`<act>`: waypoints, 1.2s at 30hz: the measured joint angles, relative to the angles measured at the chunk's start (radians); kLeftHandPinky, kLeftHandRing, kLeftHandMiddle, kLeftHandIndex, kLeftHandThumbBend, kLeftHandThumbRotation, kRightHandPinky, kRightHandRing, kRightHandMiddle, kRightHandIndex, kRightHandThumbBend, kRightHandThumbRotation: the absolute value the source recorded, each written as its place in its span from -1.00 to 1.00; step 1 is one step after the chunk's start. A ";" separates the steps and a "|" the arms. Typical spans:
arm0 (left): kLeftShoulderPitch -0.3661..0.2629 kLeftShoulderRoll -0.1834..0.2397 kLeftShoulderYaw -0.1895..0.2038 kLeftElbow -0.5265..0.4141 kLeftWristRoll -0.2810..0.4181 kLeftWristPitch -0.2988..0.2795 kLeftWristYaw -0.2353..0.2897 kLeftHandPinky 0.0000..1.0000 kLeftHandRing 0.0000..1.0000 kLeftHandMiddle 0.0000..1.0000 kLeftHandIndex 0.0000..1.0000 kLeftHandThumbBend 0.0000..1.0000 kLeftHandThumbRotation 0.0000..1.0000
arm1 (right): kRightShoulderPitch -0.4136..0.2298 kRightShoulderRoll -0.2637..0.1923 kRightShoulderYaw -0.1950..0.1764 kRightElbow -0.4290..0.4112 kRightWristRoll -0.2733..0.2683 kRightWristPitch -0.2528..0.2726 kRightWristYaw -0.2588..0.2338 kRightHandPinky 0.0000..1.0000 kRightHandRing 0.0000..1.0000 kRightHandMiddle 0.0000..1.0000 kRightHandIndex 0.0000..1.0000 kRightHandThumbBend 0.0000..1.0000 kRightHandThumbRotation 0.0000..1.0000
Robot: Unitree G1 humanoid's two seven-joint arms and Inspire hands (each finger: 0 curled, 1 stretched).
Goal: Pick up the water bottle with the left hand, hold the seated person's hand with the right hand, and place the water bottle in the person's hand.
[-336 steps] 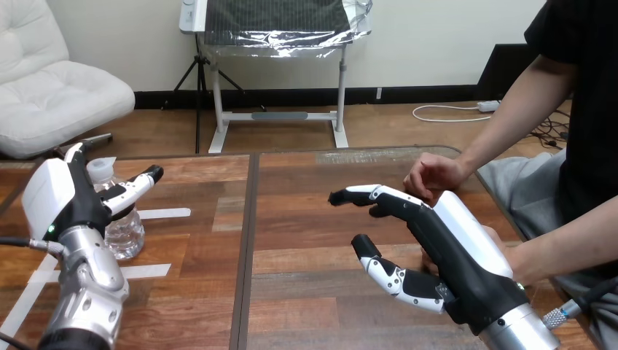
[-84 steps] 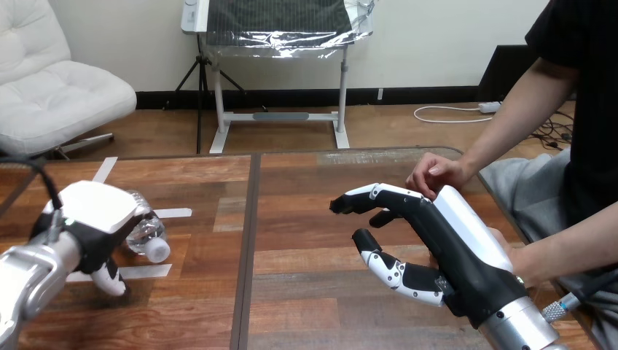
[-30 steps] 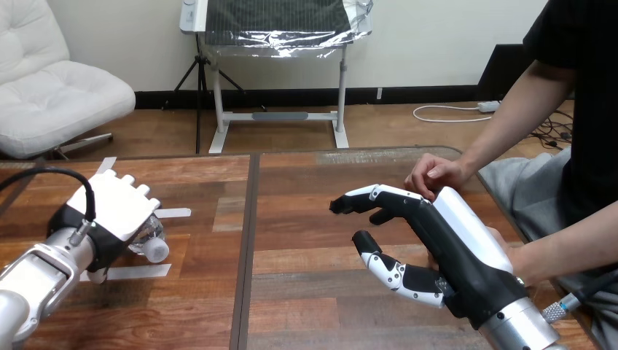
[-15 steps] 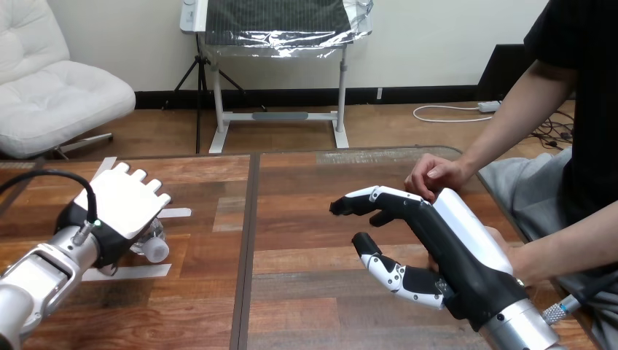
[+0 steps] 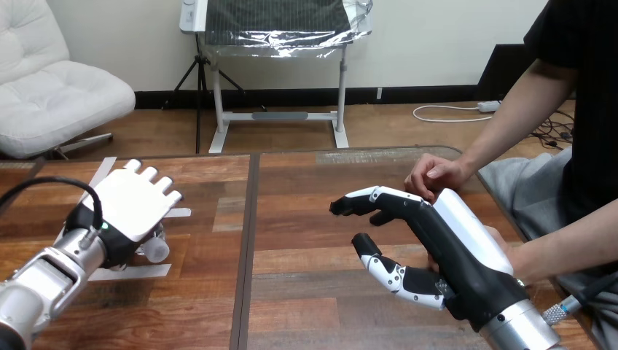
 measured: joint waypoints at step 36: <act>-0.059 -0.090 -0.007 0.252 -0.099 -0.003 0.241 0.22 0.26 0.33 0.33 0.47 -1.00 | 0.044 -0.004 -0.016 -0.046 0.002 0.010 0.012 0.48 0.56 0.51 0.43 -0.56 -1.00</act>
